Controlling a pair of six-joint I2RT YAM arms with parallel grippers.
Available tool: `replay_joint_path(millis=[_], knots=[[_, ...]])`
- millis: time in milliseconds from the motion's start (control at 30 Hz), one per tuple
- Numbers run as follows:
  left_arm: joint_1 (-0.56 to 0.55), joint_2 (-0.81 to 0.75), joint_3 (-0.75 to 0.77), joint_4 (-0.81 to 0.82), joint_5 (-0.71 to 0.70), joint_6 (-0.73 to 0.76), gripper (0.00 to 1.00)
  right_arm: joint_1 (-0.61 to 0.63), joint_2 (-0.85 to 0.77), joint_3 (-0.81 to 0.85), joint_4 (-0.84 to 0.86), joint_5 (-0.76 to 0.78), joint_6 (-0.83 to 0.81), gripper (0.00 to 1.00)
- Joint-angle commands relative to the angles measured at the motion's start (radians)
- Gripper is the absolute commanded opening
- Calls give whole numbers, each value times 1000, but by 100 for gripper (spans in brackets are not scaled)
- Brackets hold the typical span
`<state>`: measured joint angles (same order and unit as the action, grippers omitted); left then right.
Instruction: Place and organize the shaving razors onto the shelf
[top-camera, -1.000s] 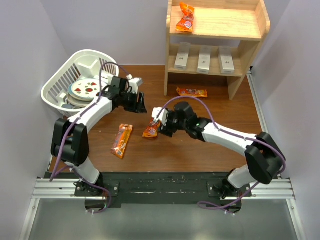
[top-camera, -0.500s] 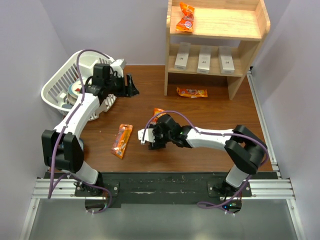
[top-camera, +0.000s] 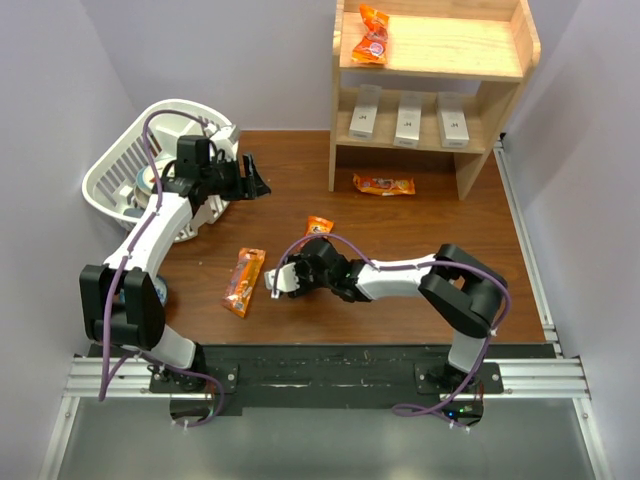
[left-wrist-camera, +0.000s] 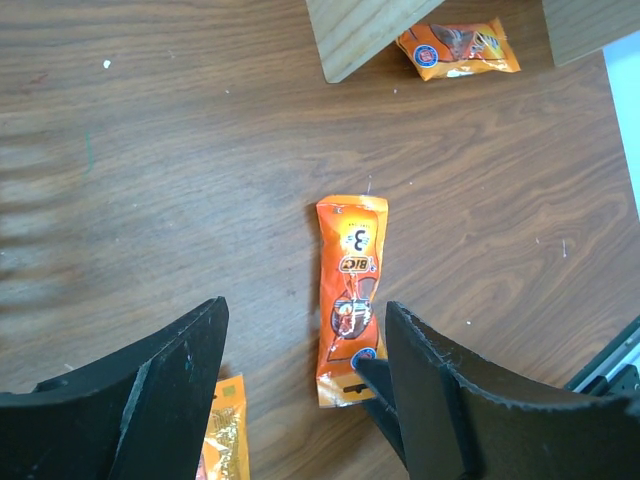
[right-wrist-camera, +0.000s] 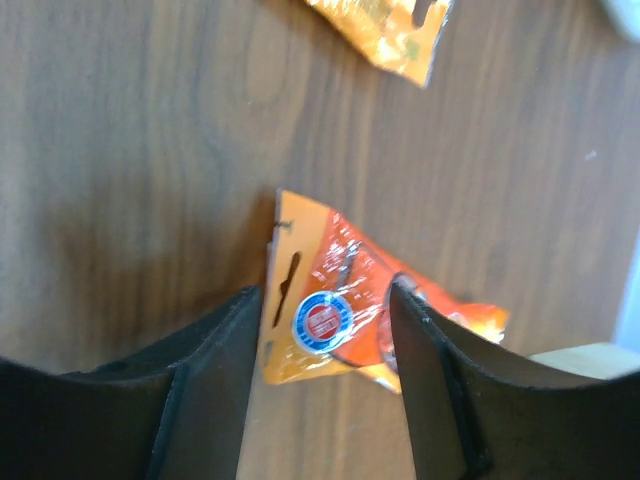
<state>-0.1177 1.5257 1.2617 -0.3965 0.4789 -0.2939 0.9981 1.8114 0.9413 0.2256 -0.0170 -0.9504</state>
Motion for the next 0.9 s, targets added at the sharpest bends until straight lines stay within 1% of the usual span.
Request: replay_joint_path(millis=[0, 133, 167, 233, 267, 367, 400, 467, 567, 600, 667, 700, 733, 800, 867], knots=[[10, -29, -8, 42, 36, -16, 69, 23, 11, -19, 86, 15, -109, 51], [9, -29, -18, 51, 40, -22, 69, 33, 11, -50, 84, 15, -137, 41], [9, -29, -19, 53, 38, -24, 69, 34, 17, -52, 80, 15, -139, 36], [9, -30, -22, 56, 41, -24, 69, 34, 22, -50, 70, 15, -154, 31], [9, -30, -24, 54, 41, -22, 69, 33, 25, -45, 64, 15, -159, 21], [10, -27, -25, 59, 40, -21, 69, 34, 20, -24, 28, 32, -182, 8], [10, -25, -25, 58, 41, -21, 69, 33, 11, -21, 12, 38, -203, 0], [9, -19, -22, 62, 46, -22, 69, 31, -27, -15, -11, 43, -226, 0], [10, -7, -7, 61, 47, -22, 69, -2, -182, 7, -116, 37, -240, 0], [9, -3, 7, 61, 47, -21, 69, -19, -295, 17, -212, 20, -248, 0], [9, 16, 24, 56, 52, -17, 69, -71, -403, 43, -283, -75, -251, 0], [7, 24, 43, 54, 52, -16, 69, -94, -464, 66, -411, -136, -273, 0], [10, 33, 54, 50, 52, -13, 69, -139, -551, 121, -469, -226, -283, 0], [9, 63, 89, 41, 52, -1, 69, -153, -618, 177, -579, -241, -327, 0], [9, 88, 113, 24, 47, 7, 69, -171, -675, 270, -626, -248, -346, 0]])
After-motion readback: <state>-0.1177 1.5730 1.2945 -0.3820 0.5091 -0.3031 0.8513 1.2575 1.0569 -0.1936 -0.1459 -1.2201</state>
